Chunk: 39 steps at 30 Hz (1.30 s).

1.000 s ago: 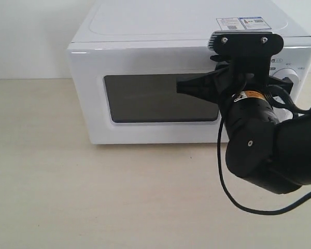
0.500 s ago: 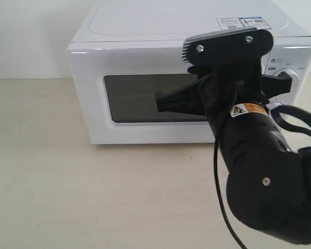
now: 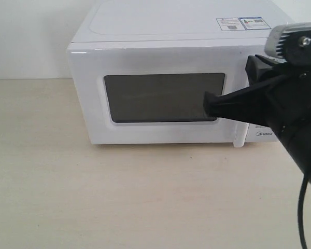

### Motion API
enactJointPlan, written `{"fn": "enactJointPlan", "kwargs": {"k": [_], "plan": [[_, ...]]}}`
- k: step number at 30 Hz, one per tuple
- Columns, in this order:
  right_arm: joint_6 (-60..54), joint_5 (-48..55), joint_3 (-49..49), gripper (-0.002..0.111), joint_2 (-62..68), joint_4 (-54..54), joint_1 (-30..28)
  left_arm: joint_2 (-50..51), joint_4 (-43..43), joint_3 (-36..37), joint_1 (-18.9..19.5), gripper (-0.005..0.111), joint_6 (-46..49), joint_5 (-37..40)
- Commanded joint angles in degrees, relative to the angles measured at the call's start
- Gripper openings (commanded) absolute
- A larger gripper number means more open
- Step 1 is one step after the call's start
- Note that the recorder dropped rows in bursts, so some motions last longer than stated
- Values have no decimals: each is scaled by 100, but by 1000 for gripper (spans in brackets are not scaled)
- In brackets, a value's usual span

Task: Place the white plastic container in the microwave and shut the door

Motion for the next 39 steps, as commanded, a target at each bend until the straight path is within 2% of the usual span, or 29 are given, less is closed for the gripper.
{"fn": "enactJointPlan", "kwargs": {"k": [1,27,34,36,39], "plan": [[-17,128,94,0,-261,139,10,-40,-74,25,-28,4,-59,-82],[-17,84,94,0,-261,136,10,-143,2,25,18,4,1,-82],[-17,94,94,0,-261,136,10,-1049,1152,25,514,4,-21,394],[-17,94,94,0,-261,136,10,-1233,1788,25,665,4,-533,527],[-17,94,94,0,-261,136,10,-1514,3033,25,1012,4,-2001,870]]}}
